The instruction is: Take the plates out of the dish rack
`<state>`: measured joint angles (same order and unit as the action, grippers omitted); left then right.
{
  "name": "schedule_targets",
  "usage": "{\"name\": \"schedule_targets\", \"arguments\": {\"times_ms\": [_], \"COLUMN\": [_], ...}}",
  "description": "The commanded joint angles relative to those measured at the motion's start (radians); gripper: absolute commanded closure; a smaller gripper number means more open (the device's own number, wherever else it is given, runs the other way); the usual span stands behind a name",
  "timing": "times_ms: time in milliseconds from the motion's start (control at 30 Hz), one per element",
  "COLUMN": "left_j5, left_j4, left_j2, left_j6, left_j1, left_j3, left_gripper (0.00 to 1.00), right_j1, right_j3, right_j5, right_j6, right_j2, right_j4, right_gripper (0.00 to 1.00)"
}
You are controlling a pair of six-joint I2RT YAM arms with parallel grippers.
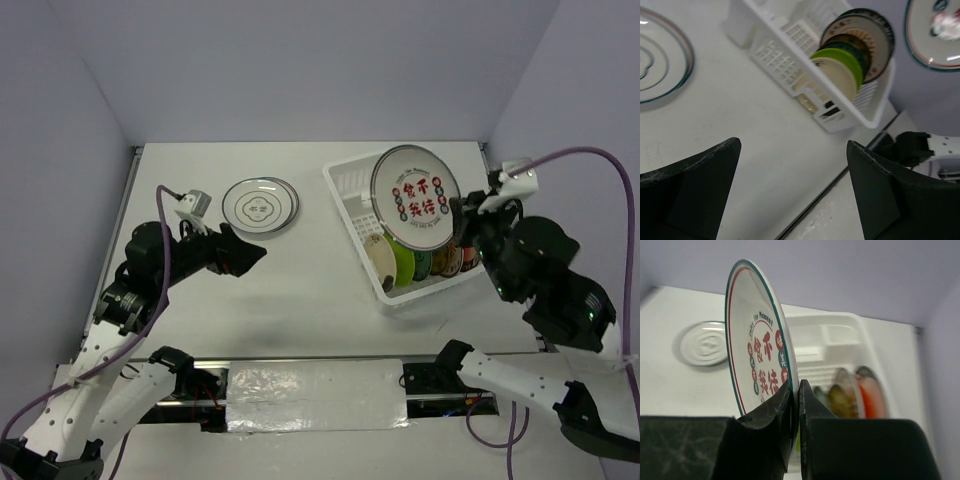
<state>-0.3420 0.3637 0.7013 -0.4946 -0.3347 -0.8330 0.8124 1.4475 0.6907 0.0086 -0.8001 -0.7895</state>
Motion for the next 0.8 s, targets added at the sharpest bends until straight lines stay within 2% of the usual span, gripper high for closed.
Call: {"name": "schedule_targets", "arguments": {"times_ms": [0, 67, 100, 200, 367, 467, 567, 600, 667, 700, 733, 767], "left_j5": [-0.230, -0.250, -0.246, -0.223, -0.229, -0.207, -0.209, -0.210, -0.204, -0.190, -0.164, -0.128], "left_j4": [-0.288, -0.344, -0.342, -0.304, -0.289, -0.252, -0.238, -0.235, -0.224, -0.215, -0.201, -0.181], "left_j2": [-0.026, -0.022, -0.019, 0.001, 0.004, 0.009, 0.029, 0.039, 0.052, 0.064, 0.069, 0.075], "left_j6": [-0.154, -0.182, -0.182, -0.154, -0.133, -0.110, -0.101, -0.101, -0.102, -0.104, -0.105, -0.117], "left_j1": [-0.007, -0.015, -0.024, -0.038, -0.046, -0.049, -0.049, -0.050, -0.050, -0.050, -0.050, -0.050], "left_j3": [0.035, 0.032, 0.026, 0.003, 0.006, 0.003, -0.005, -0.005, -0.012, -0.017, -0.028, -0.037], "left_gripper": [0.00, 0.00, 0.00, 0.01, 0.09, 0.26, 0.59, 0.78, 0.95, 0.98, 1.00, 1.00], "right_j1": [0.008, 0.008, 0.008, 0.008, 0.008, 0.010, 0.010, 0.008, 0.008, 0.010, 0.008, 0.007], "right_j3": [-0.135, -0.232, -0.260, -0.344, -0.394, -0.414, -0.420, -0.421, -0.429, -0.429, -0.432, -0.435], "right_j5": [-0.473, -0.592, -0.682, -0.810, -0.890, -0.934, -0.955, -0.950, -0.936, -0.924, -0.907, -0.843], "right_j6": [0.119, 0.184, 0.209, 0.293, 0.372, 0.401, 0.421, 0.427, 0.435, 0.436, 0.435, 0.433], "right_j2": [0.056, 0.065, 0.064, 0.053, 0.024, 0.015, -0.008, -0.013, -0.024, -0.028, -0.028, -0.019], "right_j4": [0.211, 0.306, 0.338, 0.459, 0.582, 0.645, 0.676, 0.681, 0.694, 0.691, 0.676, 0.662], "right_gripper": [1.00, 1.00, 1.00, 1.00, 1.00, 1.00, 1.00, 1.00, 1.00, 0.94, 0.80, 0.39]}}
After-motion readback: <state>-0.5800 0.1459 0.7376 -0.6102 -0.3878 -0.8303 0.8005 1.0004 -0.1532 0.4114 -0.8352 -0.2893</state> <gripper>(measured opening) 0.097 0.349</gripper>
